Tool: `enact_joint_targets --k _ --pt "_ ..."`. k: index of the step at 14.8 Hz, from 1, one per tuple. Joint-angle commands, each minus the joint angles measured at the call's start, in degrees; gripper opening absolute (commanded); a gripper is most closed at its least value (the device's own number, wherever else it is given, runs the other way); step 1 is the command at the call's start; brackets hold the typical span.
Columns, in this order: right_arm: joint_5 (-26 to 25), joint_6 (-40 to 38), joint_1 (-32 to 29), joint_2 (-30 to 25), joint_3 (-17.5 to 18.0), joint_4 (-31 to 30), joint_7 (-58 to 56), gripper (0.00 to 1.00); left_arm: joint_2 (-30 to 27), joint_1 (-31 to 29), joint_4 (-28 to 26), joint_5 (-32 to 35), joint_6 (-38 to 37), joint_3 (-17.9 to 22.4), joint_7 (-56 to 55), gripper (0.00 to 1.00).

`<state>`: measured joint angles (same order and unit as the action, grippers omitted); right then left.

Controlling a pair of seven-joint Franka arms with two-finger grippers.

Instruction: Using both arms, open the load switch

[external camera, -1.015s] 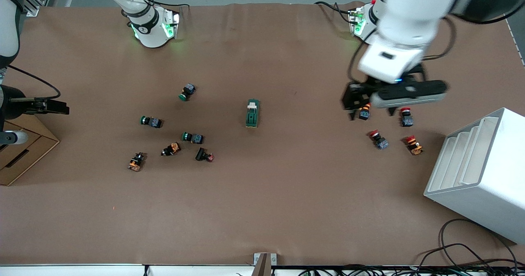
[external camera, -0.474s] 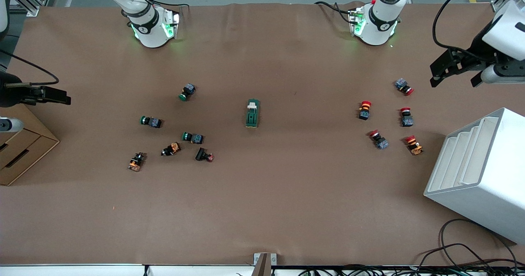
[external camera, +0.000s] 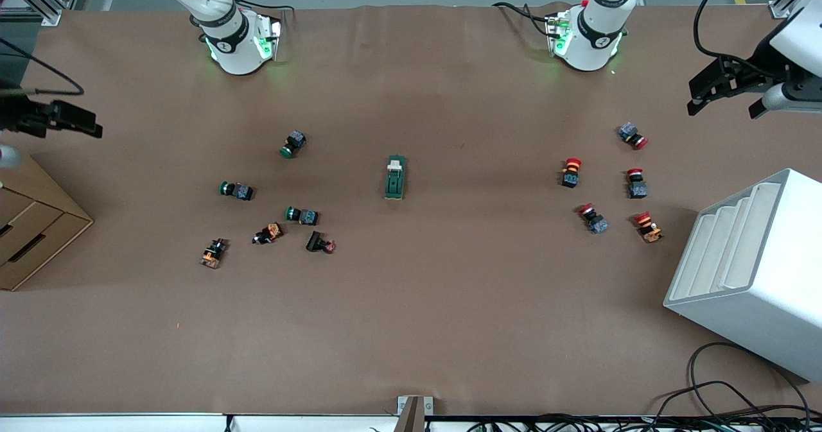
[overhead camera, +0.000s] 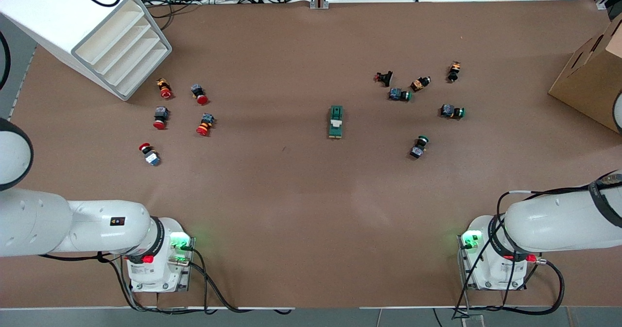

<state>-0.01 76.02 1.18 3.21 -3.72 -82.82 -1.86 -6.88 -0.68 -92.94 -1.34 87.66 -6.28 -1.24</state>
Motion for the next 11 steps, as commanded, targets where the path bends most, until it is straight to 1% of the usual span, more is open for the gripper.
enact_joint_targets --k 1,3,7,9,11 --pt "-1.0 0.9 -0.6 -5.1 2.3 -4.0 0.6 1.0 -3.2 -0.2 -3.2 -0.9 0.8 0.0 1.6 1.0" --pt "-1.4 0.6 -1.1 -6.3 2.8 -4.6 0.6 1.0 -2.8 -0.2 -2.4 -0.9 1.1 0.0 1.6 1.0" --pt "-1.3 0.8 -1.8 -10.5 3.0 -8.1 0.6 1.0 -1.6 0.0 -0.7 -0.7 1.0 -0.3 1.5 1.0" --pt "-1.3 0.6 -2.2 -11.6 3.8 -8.1 0.6 1.0 -1.2 0.0 -0.4 -0.7 1.0 -0.3 1.1 1.0" --pt "-1.3 1.0 -2.9 -11.5 4.2 -8.1 0.6 1.0 -1.1 0.1 -0.3 -0.3 0.8 -0.5 1.1 1.0"
